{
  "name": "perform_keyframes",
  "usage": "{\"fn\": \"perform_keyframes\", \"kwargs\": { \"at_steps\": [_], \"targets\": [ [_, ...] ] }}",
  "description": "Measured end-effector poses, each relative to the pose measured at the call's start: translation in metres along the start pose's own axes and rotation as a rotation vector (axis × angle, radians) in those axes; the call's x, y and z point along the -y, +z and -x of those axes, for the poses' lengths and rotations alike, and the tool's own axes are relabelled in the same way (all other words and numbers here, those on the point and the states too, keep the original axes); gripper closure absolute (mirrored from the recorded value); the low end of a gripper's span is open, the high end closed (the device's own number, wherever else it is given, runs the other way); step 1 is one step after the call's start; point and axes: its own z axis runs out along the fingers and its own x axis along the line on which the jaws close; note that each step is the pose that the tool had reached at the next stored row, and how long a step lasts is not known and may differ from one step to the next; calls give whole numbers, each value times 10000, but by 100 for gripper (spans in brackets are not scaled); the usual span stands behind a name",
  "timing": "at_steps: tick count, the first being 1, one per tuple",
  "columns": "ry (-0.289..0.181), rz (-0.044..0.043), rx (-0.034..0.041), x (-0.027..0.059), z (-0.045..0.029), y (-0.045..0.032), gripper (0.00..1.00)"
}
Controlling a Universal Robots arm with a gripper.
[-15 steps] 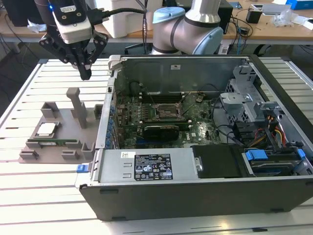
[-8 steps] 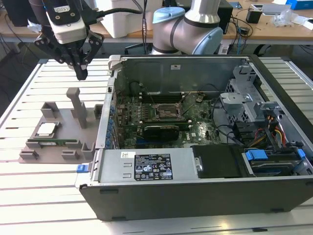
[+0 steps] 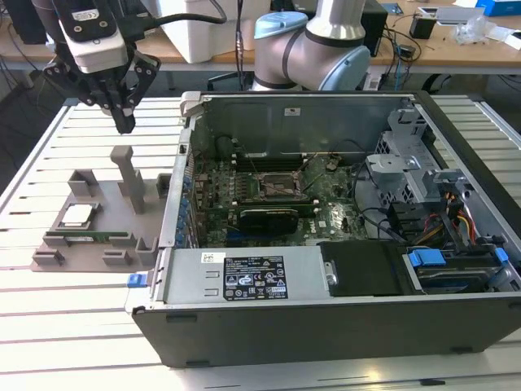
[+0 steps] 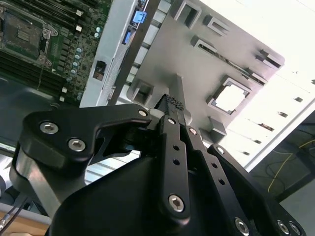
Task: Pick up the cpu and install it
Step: 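Reach for the cpu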
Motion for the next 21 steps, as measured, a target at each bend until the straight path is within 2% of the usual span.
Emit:
{"fn": "perform_keyframes", "kwargs": {
  "at_steps": [6,9,21],
  "targets": [
    [-1,0,0,7,-101,-2,89],
    [-1,0,0,14,-180,-4,89],
    [-1,0,0,28,-370,-9,89]
  ]
}}
